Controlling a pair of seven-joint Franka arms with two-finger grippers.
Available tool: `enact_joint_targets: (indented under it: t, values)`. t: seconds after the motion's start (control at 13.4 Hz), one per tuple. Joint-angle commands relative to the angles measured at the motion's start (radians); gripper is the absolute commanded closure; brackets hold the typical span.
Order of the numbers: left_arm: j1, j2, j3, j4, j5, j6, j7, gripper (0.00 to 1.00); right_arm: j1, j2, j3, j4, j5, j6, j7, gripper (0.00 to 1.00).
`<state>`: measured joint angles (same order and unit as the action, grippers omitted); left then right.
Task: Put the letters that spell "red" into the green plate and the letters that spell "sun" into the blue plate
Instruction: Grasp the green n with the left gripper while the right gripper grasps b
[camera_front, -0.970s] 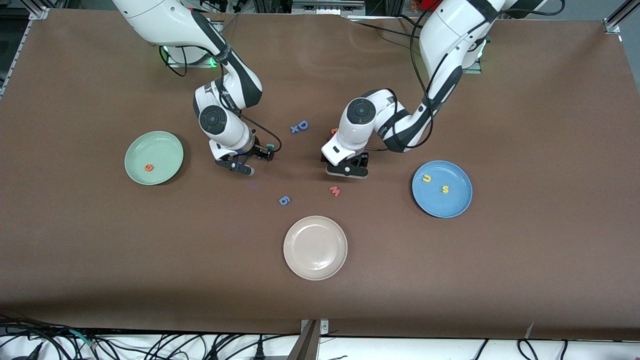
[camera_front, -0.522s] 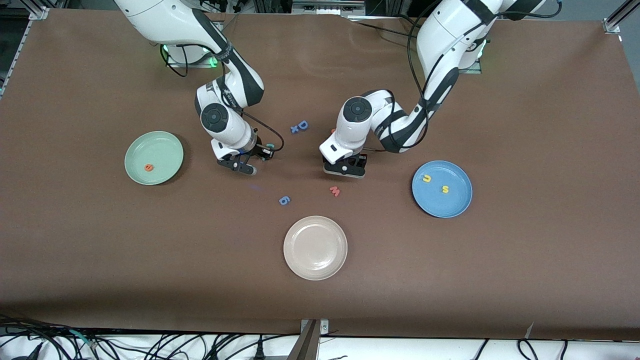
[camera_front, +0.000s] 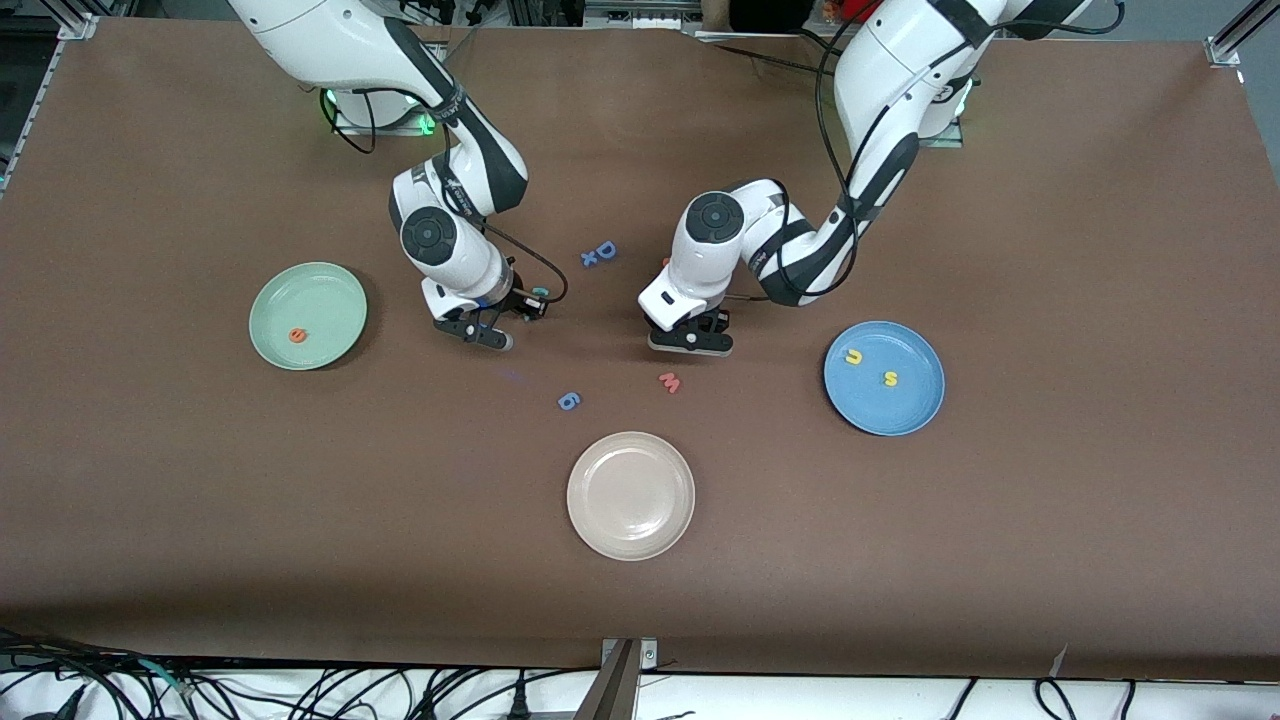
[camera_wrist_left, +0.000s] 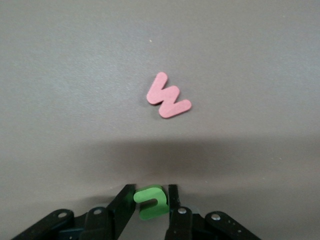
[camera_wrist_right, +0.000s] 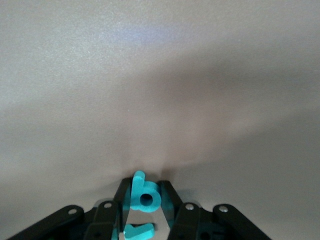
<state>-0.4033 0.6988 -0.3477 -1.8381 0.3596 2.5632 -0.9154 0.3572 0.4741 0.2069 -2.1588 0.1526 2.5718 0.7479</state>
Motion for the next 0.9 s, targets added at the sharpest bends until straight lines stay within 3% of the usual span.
enact_joint_targets:
  t: [0.0, 0.3, 0.6, 0.82]
  values:
    - [0.026, -0.06, 0.003, -0.001, 0.039, -0.111, 0.007, 0.89, 0.002, -0.051, -0.033, 0.066, -0.008, -0.166, -0.004, 0.84]
    - [0.112, -0.13, -0.023, 0.002, 0.022, -0.228, 0.151, 0.9, 0.0, -0.066, -0.107, 0.196, -0.01, -0.388, -0.06, 0.84]
    - [0.311, -0.169, -0.112, 0.005, -0.008, -0.317, 0.395, 0.9, -0.015, -0.055, -0.269, 0.353, -0.012, -0.632, -0.304, 0.84]
    - [0.43, -0.186, -0.123, 0.005, -0.01, -0.359, 0.615, 0.9, -0.035, -0.031, -0.409, 0.376, -0.074, -0.685, -0.529, 0.84]
